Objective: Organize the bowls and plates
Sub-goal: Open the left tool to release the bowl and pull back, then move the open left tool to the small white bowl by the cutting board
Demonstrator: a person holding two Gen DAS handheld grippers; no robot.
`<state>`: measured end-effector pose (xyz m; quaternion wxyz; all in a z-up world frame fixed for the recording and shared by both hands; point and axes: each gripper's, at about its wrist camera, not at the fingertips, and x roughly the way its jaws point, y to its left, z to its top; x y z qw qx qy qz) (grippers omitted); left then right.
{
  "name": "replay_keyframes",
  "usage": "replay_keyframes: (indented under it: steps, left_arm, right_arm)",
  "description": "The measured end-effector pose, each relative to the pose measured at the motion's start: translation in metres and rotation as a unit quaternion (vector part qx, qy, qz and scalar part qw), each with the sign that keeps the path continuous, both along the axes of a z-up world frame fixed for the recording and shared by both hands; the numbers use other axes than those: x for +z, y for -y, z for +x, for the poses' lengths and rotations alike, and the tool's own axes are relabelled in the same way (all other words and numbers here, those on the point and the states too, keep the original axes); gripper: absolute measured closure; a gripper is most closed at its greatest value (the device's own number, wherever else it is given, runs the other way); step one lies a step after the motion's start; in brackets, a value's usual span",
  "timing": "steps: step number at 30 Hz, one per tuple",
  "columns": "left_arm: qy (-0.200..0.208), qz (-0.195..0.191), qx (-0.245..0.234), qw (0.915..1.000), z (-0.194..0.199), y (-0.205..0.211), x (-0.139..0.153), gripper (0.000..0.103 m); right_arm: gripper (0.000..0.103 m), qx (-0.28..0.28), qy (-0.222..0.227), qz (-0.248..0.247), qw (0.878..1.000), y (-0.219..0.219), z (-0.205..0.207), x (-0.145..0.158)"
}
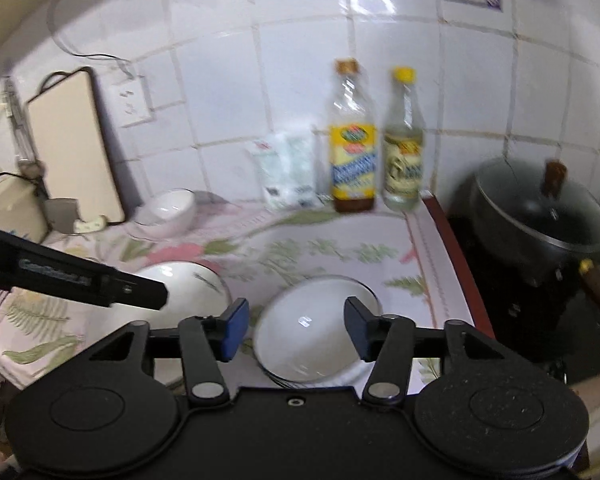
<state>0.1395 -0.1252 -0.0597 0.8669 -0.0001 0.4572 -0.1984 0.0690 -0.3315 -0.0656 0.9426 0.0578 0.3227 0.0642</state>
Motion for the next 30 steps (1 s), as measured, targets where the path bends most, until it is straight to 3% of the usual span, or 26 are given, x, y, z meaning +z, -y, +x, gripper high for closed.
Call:
replay_keyframes:
  steps: [11, 23, 30]
  left_arm:
    - [0.012, 0.002, 0.044, 0.999, 0.011, -0.056, 0.008, 0.041]
    - [0.034, -0.012, 0.099, 0.9945, 0.039, -0.111, 0.003, 0.041]
    - [0.037, -0.027, 0.137, 0.9895, 0.081, -0.147, -0.016, 0.041]
  right_arm:
    - [0.029, 0.039, 0.025, 0.001, 0.999, -0.034, 0.004, 0.025]
    - [0.029, 0.082, 0.023, 0.093, 0.992, -0.066, 0.061, 0.026]
    - [0.029, 0.076, -0.025, 0.169, 0.982, -0.08, 0.122, 0.005]
